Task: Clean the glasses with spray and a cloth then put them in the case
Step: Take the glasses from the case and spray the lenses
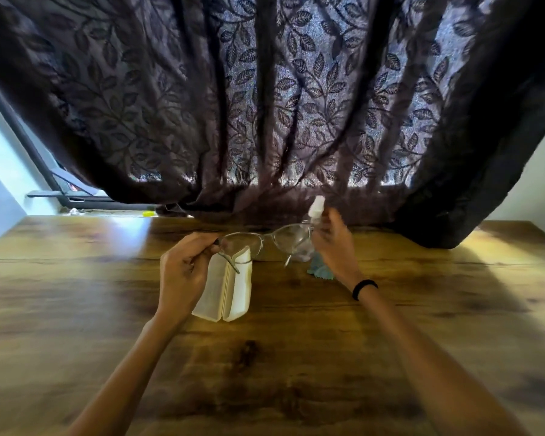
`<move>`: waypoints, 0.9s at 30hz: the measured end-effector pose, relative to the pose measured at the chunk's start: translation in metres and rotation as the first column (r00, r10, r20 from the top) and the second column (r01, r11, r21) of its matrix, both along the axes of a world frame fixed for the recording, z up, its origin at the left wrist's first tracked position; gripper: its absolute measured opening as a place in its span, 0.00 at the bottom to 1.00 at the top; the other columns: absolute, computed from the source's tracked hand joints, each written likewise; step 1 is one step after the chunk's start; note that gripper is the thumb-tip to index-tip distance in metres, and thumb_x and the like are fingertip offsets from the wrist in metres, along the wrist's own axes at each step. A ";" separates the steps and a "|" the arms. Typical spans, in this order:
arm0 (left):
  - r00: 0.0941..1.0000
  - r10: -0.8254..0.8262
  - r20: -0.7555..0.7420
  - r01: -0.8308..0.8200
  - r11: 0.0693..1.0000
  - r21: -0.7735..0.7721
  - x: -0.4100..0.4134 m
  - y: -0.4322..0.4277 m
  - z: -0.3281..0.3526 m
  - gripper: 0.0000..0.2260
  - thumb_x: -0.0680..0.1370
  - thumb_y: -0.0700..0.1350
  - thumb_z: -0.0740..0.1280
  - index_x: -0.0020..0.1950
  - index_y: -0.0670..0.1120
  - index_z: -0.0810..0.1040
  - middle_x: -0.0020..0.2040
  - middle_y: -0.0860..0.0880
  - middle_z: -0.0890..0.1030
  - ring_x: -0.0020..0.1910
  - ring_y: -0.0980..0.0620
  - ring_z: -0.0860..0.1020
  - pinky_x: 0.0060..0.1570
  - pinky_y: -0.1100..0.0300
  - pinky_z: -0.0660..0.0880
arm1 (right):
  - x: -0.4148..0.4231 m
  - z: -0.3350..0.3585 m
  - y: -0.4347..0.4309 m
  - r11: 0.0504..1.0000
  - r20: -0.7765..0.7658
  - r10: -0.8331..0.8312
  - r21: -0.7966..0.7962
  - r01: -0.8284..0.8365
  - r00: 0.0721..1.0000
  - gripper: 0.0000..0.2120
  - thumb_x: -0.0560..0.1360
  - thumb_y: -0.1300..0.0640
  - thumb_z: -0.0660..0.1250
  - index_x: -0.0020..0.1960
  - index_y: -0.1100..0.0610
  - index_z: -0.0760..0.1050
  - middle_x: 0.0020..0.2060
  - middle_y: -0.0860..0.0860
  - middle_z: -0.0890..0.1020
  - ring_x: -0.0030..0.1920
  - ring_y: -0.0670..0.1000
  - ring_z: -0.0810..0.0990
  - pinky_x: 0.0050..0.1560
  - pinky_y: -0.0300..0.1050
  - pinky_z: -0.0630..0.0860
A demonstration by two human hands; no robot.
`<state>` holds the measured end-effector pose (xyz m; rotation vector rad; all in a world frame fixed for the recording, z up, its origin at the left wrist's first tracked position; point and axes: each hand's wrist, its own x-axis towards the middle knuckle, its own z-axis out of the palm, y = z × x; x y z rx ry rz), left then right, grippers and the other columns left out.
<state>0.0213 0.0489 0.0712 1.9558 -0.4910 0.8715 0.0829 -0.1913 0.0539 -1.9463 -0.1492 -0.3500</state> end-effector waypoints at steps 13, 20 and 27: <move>0.997 0.071 -0.007 -0.071 0.997 0.016 0.041 -0.036 0.002 0.12 0.70 0.25 0.63 0.48 0.36 0.81 0.44 0.47 0.80 0.44 0.63 0.76 0.48 0.76 0.69 | -0.043 0.042 -0.017 0.998 0.396 -0.020 -0.051 0.043 0.918 0.27 0.74 0.53 0.53 0.72 0.44 0.54 0.49 0.46 0.70 0.33 0.44 0.69 0.31 0.37 0.71; 1.000 0.021 0.012 -0.021 1.000 0.013 0.051 -0.046 0.003 0.12 0.70 0.27 0.61 0.48 0.36 0.81 0.45 0.45 0.82 0.44 0.55 0.78 0.49 0.69 0.74 | -0.069 0.055 -0.001 0.960 0.422 0.088 -0.276 0.035 0.902 0.27 0.76 0.55 0.61 0.72 0.45 0.54 0.49 0.46 0.71 0.35 0.44 0.74 0.31 0.29 0.72; 0.999 0.027 -0.033 -0.027 1.000 -0.007 0.053 -0.048 -0.003 0.13 0.70 0.29 0.60 0.49 0.37 0.81 0.46 0.44 0.83 0.45 0.50 0.79 0.50 0.60 0.76 | -0.079 0.053 0.011 0.927 0.394 0.102 -0.370 0.056 0.913 0.28 0.76 0.58 0.62 0.72 0.47 0.55 0.50 0.42 0.70 0.37 0.49 0.75 0.32 0.36 0.75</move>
